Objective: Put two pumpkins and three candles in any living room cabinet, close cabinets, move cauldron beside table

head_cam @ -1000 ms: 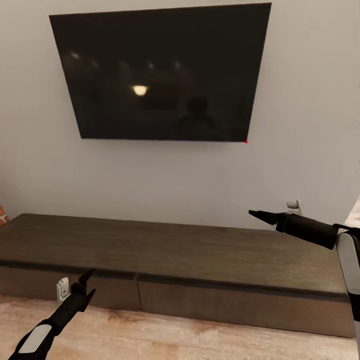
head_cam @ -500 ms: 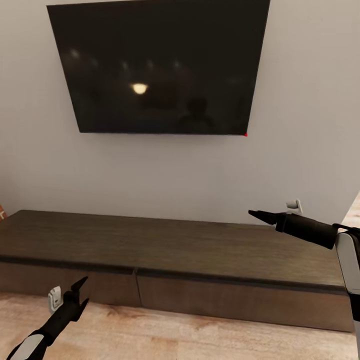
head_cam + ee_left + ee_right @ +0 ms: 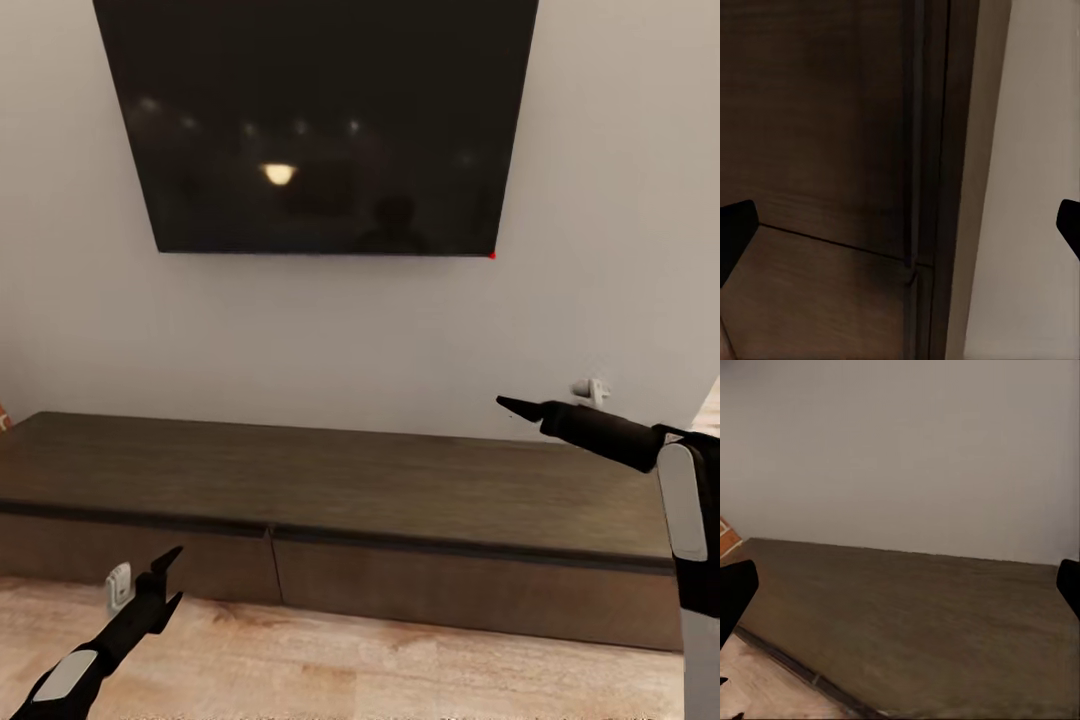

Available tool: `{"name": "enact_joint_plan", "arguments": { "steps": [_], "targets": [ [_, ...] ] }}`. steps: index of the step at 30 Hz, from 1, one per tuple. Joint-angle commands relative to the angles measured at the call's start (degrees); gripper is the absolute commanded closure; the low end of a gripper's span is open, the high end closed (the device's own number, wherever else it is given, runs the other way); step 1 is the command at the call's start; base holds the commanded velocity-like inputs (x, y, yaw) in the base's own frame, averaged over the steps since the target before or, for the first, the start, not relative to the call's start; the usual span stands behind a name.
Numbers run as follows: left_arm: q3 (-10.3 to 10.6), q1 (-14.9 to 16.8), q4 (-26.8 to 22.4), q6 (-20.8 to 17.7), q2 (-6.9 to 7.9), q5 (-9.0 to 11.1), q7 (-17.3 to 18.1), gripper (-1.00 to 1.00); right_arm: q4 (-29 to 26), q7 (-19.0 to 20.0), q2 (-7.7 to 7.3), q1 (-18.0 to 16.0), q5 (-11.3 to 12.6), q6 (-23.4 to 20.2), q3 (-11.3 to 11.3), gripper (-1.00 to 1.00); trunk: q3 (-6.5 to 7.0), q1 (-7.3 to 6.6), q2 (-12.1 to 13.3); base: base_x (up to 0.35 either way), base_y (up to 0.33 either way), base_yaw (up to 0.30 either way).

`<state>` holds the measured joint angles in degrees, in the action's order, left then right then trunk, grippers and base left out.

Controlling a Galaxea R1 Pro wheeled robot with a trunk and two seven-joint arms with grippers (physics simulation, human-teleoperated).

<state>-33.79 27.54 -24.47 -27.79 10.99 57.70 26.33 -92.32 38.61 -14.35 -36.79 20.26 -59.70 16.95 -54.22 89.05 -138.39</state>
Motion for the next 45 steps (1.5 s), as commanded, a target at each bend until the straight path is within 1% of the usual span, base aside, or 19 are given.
{"name": "enact_joint_plan", "arguments": {
  "steps": [1,5,6,9,15,17,19,21,22,24,25,32,36,38,41,42,43,45],
  "targets": [
    [-0.25,0.33,0.02,-0.48,-0.09,0.20,-0.01,-1.00,-0.03,-0.11,0.67,0.78,-0.22,-0.30,0.02,-1.00,-0.24,0.21,-0.44,0.000,0.000,0.000],
    [-0.17,0.85,-0.09,-0.50,-0.18,0.12,-0.10,-1.00,-0.04,-0.62,1.42,1.76,-0.26,-0.30,-0.09,-1.00,-0.95,1.09,-2.05,0.000,0.000,0.000],
    [-0.13,1.09,-0.15,-0.58,-0.11,0.09,0.51,-1.00,-0.07,-0.65,1.67,2.24,-0.19,-0.30,-0.12,-1.00,-1.13,1.31,-2.45,0.000,0.000,0.000],
    [-0.07,1.14,-0.23,-0.61,-0.14,0.05,1.02,-1.00,-0.09,-0.64,1.73,2.34,-0.16,-0.30,-0.07,-1.00,-1.67,1.97,-3.65,0.000,0.000,0.000],
    [0.19,1.19,-0.44,-0.55,-0.17,-0.32,4.32,-1.00,-0.13,-0.07,1.72,2.48,-0.03,-0.30,0.14,-1.00,-1.67,1.97,-3.65,0.000,0.000,0.000],
    [0.17,1.20,-0.47,-0.29,-0.22,-0.90,5.01,-1.00,-0.12,0.43,1.75,2.51,0.02,-0.30,0.13,-1.00,-1.67,1.97,-3.65,0.000,0.000,0.000],
    [0.11,1.20,-0.34,0.01,-0.29,-1.34,5.37,-1.00,-0.13,1.67,1.70,2.56,0.05,-0.30,0.10,-1.00,-1.67,1.97,-3.65,0.000,0.000,0.000],
    [0.09,1.17,-0.20,0.16,-0.31,-1.52,5.51,-1.00,-0.13,3.73,1.53,2.60,0.03,-0.30,0.07,-1.00,-1.67,1.97,-3.65,0.000,0.000,0.000],
    [0.09,1.15,-0.12,0.27,-0.33,-1.65,5.59,-1.00,-0.13,5.96,1.40,2.60,0.00,-0.30,0.07,-1.00,-1.85,2.19,-4.05,0.000,0.000,0.000],
    [0.10,1.14,-0.06,0.30,-0.34,-1.74,5.65,-1.00,-0.13,7.62,1.32,2.60,-0.03,-0.30,0.10,-1.00,-2.21,2.63,-4.85,0.000,0.000,0.000],
    [0.11,1.13,-0.03,0.35,-0.34,-1.83,5.70,-1.00,-0.14,8.73,1.26,2.60,-0.04,-0.30,0.13,-1.00,-2.43,2.65,-4.87,0.000,0.000,0.000],
    [0.13,1.12,0.00,0.37,-0.37,-1.96,5.82,-1.00,-0.14,10.64,1.25,2.60,-0.05,-0.30,0.24,-1.00,-3.98,2.83,-4.96,0.000,0.000,0.000],
    [0.13,1.12,-0.02,0.37,-0.45,-1.97,5.83,-1.00,-0.14,10.78,1.21,2.56,-0.05,-0.30,0.28,-1.00,-4.87,2.94,-5.01,0.000,0.000,0.000],
    [0.17,1.12,-0.04,0.37,-0.48,-1.98,6.23,-1.00,-0.14,10.84,0.93,2.48,-0.05,-0.30,0.33,-1.00,-5.31,2.99,-5.04,0.000,0.000,0.000],
    [1.14,1.12,-0.05,0.34,-0.47,-1.96,6.53,-1.00,-0.14,10.86,0.74,2.44,-0.04,-0.30,0.36,-1.00,-5.98,3.06,-5.08,0.000,0.000,0.000],
    [2.55,1.12,-0.15,0.32,-0.46,-1.92,6.84,-1.00,-0.14,10.87,0.70,2.44,-0.04,-0.30,0.36,-1.00,-5.98,3.06,-5.08,0.000,0.000,0.000],
    [4.56,1.12,-0.44,0.34,-0.47,-1.90,7.92,-1.00,-0.14,10.87,0.67,2.43,-0.03,-0.30,0.36,-1.00,-5.98,3.06,-5.08,0.000,0.000,0.000],
    [6.43,1.12,-0.66,0.36,-0.50,-1.88,9.17,-1.00,-0.14,10.87,0.66,2.43,-0.03,-0.30,0.33,-1.00,-5.98,3.06,-5.08,0.000,0.000,0.000]
  ]
}}
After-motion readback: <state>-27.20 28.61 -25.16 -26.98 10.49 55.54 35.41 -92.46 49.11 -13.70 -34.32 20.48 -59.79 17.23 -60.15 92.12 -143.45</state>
